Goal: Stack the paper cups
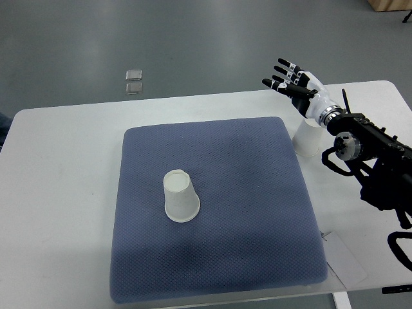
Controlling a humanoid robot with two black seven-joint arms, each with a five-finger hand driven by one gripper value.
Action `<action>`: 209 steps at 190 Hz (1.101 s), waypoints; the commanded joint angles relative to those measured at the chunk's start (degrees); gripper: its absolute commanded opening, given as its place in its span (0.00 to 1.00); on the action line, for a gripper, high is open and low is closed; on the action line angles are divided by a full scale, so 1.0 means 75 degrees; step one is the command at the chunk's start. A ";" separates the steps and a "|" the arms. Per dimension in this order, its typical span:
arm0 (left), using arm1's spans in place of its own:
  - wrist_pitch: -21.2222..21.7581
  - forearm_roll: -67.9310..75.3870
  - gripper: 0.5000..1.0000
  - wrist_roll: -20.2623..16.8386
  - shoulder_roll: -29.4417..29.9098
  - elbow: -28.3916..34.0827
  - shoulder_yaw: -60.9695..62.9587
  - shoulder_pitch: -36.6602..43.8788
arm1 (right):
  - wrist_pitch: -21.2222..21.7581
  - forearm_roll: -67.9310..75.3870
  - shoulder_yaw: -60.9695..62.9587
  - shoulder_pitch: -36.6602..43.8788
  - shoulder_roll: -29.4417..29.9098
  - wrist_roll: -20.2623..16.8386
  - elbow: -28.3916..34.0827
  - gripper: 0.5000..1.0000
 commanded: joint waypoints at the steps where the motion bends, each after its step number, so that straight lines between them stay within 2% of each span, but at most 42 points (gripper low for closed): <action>1: -0.0001 0.0000 1.00 0.0002 0.0000 0.0000 0.0002 0.0000 | 0.0047 -0.0082 -0.0098 0.0131 -0.0052 0.0000 -0.0001 0.86; 19: -0.0001 0.0000 1.00 0.0002 0.0000 0.0000 0.0002 0.0000 | 0.0293 -0.0117 -0.0157 0.0225 -0.0170 -0.0012 0.0011 0.86; 48: -0.0001 0.0000 1.00 0.0002 0.0000 0.0000 0.0002 0.0000 | 0.1078 -0.0679 -0.0274 0.0318 -0.0955 0.0023 0.0058 0.86; 77: -0.0001 0.0000 1.00 0.0002 0.0000 0.0000 0.0002 0.0000 | 0.1477 -0.1815 -0.0848 0.0342 -0.1810 0.0492 0.0643 0.86; 106: -0.0001 0.0000 1.00 0.0002 0.0000 0.0000 0.0002 0.0000 | 0.1465 -0.3456 -0.1574 0.0494 -0.2349 0.0715 0.1230 0.86; 158: -0.0001 0.0000 1.00 0.0002 0.0000 0.0000 0.0002 0.0000 | 0.1395 -0.6760 -0.2278 0.0658 -0.2619 0.1266 0.1675 0.86; 186: -0.0001 0.0000 1.00 -0.0010 0.0000 0.0000 -0.0010 0.0000 | 0.1301 -0.7441 -0.2747 0.0787 -0.2759 0.1289 0.1710 0.86; 209: -0.0001 0.0000 1.00 -0.0010 0.0000 0.0000 0.0002 0.0000 | 0.0844 -0.7676 -0.3321 0.0928 -0.2771 0.1289 0.1664 0.86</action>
